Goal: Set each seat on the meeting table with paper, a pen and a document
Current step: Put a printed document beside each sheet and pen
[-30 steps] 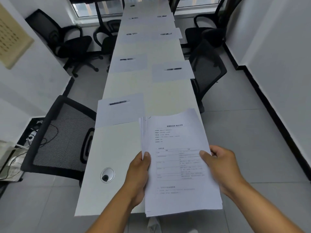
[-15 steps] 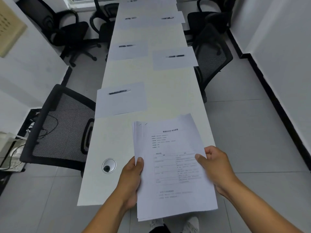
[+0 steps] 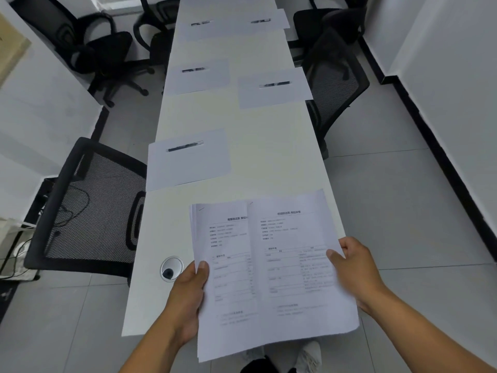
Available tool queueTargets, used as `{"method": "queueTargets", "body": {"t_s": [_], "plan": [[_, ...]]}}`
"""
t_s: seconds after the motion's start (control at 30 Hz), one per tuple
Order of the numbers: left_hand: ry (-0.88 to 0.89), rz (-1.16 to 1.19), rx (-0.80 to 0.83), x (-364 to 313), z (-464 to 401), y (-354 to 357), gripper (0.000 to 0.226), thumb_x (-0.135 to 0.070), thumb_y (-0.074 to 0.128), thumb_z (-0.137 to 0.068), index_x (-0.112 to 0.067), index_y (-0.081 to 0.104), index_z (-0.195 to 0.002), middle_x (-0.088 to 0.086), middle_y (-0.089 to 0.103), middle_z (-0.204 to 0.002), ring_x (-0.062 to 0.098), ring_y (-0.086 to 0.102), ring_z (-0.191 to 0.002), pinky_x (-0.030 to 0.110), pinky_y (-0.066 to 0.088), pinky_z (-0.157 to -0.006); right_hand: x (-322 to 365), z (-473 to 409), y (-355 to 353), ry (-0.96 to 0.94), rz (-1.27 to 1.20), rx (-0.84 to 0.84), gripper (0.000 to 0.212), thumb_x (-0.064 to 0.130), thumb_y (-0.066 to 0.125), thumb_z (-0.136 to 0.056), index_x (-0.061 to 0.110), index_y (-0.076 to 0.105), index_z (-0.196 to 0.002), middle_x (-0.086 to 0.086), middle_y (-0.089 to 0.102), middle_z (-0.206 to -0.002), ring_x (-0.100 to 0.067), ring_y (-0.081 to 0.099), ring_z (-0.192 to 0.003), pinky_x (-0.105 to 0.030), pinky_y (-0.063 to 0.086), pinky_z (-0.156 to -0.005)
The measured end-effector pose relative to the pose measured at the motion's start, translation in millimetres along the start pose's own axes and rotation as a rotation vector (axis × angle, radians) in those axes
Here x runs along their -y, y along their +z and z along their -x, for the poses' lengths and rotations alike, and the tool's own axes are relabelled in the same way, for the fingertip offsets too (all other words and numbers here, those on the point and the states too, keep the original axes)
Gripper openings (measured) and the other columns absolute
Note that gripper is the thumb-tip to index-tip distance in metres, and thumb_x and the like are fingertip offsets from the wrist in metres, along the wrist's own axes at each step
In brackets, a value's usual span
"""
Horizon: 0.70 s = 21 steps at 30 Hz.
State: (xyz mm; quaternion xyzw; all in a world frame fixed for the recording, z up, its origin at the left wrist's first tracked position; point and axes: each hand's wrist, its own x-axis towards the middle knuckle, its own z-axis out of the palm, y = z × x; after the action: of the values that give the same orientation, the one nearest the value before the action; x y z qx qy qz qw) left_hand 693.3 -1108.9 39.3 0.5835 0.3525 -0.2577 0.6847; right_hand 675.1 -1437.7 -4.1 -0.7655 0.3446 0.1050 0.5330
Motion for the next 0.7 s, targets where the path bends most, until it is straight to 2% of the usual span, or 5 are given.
{"method": "queueTargets", "body": {"t_s": [0.17, 0.3, 0.37, 0.5, 0.7], "plan": [[0.013, 0.008, -0.061, -6.6, -6.2, -13.4, 0.031, -0.033, 0.046, -0.116, -0.024, 0.072, -0.131, 0.007, 0.083, -0.119, 0.03, 0.082, -0.099, 0.045, 0.068, -0.072, -13.2, -16.9, -19.2, 0.003, 0.1, -0.111, 0.006, 0.018, 0.059, -0.109, 0.013, 0.06, -0.105, -0.003, 0.069, -0.105, -0.017, 0.066, -0.089, -0.027, 0.047, -0.063], [0.034, -0.004, -0.112, -10.1, -9.0, -26.7, 0.029, -0.034, 0.048, -0.115, -0.028, 0.071, -0.132, 0.005, 0.082, -0.122, 0.031, 0.081, -0.105, 0.055, 0.062, -0.094, -18.1, -25.3, -27.0, 0.021, 0.138, -0.154, 0.008, 0.018, 0.058, -0.109, 0.012, 0.059, -0.104, -0.003, 0.068, -0.1, -0.017, 0.065, -0.083, -0.028, 0.046, -0.061], [0.03, -0.009, -0.135, -10.7, -9.3, -32.6, 0.03, -0.035, 0.048, -0.115, -0.031, 0.071, -0.134, 0.005, 0.082, -0.123, 0.033, 0.079, -0.111, 0.059, 0.06, -0.099, -18.2, -27.0, -27.4, 0.027, 0.147, -0.154, 0.009, 0.018, 0.057, -0.109, 0.011, 0.058, -0.104, -0.002, 0.068, -0.098, -0.016, 0.064, -0.081, -0.028, 0.045, -0.06], [0.024, -0.019, -0.151, -8.3, -9.4, -36.8, 0.029, -0.035, 0.048, -0.115, -0.032, 0.071, -0.132, 0.004, 0.082, -0.121, 0.031, 0.079, -0.109, 0.052, 0.062, -0.093, -13.9, -27.8, -22.5, 0.022, 0.16, -0.135, 0.009, 0.019, 0.057, -0.109, 0.011, 0.057, -0.106, 0.0, 0.066, -0.097, -0.014, 0.063, -0.08, -0.027, 0.042, -0.057], [-0.006, -0.029, -0.128, 0.1, -10.1, -30.9, 0.029, -0.032, 0.048, -0.116, -0.024, 0.071, -0.131, 0.008, 0.083, -0.119, 0.036, 0.08, -0.107, 0.056, 0.061, -0.095, -13.2, -31.5, -14.8, 0.03, 0.158, -0.106, 0.012, 0.019, 0.056, -0.109, 0.01, 0.055, -0.102, 0.0, 0.064, -0.094, -0.014, 0.061, -0.077, -0.028, 0.04, -0.055]]}}
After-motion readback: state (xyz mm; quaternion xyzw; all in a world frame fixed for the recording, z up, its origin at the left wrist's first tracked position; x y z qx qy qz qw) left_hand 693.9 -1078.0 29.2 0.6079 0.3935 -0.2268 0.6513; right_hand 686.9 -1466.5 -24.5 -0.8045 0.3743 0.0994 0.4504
